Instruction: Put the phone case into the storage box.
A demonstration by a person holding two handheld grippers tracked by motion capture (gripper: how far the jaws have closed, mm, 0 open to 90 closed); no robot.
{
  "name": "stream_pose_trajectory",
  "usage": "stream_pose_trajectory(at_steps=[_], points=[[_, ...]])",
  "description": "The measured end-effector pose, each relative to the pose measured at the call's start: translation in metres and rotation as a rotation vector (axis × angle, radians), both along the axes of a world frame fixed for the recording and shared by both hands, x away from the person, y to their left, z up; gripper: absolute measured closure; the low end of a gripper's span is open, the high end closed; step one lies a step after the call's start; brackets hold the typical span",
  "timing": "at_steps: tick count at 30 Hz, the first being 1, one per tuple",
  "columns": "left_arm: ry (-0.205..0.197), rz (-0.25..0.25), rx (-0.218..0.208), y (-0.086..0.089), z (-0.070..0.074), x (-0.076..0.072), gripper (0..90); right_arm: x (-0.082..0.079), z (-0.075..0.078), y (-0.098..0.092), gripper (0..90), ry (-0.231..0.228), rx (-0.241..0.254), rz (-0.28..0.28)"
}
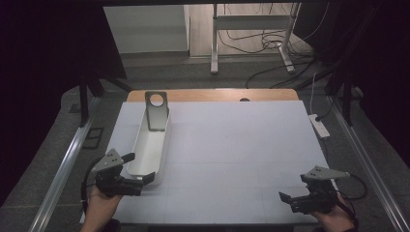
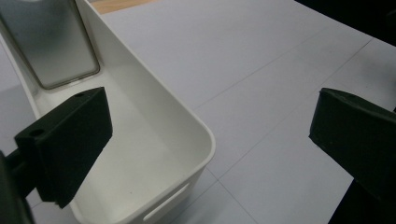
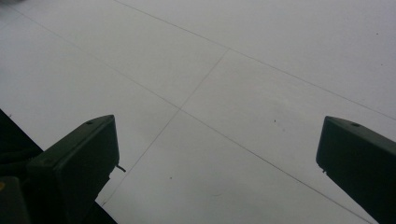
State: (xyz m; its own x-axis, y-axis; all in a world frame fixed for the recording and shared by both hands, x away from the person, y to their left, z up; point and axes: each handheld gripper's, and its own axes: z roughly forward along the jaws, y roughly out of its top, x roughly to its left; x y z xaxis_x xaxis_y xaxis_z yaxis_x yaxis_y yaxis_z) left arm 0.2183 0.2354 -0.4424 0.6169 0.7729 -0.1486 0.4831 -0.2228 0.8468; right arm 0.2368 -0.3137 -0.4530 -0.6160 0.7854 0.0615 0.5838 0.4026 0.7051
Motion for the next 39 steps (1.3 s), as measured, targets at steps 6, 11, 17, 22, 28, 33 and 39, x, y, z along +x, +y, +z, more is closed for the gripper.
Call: stream_pose_trajectory(at_steps=[6, 11, 17, 22, 28, 33, 39], points=[[0.000, 0.011, 0.009, 0.002, -0.002, -0.007, 0.0, 0.000, 0.000, 0.000, 0.0, 0.000, -0.001, 0.000], [0.001, 0.019, 0.016, 0.004, -0.004, -0.012, 0.0, 0.000, 0.000, 0.000, 0.0, 0.000, -0.001, 0.000], [0.014, 0.029, 0.018, 0.007, -0.008, -0.017, 0.0, 0.000, 0.000, 0.000, 0.0, 0.001, -0.001, -0.001], [0.019, 0.035, 0.028, 0.009, -0.010, -0.021, 0.0, 0.000, 0.000, 0.000, 0.0, 0.002, -0.001, -0.001], [0.028, 0.044, 0.033, 0.011, -0.013, -0.026, 0.0, 0.000, 0.000, 0.000, 0.0, 0.003, -0.001, -0.002], [0.036, 0.051, 0.038, 0.013, -0.016, -0.030, 0.0, 0.000, 0.000, 0.000, 0.0, 0.003, -0.002, -0.002], [0.055, 0.062, 0.064, 0.014, -0.019, -0.033, 0.0, 0.000, 0.000, 0.000, 0.0, 0.005, -0.003, -0.002]])
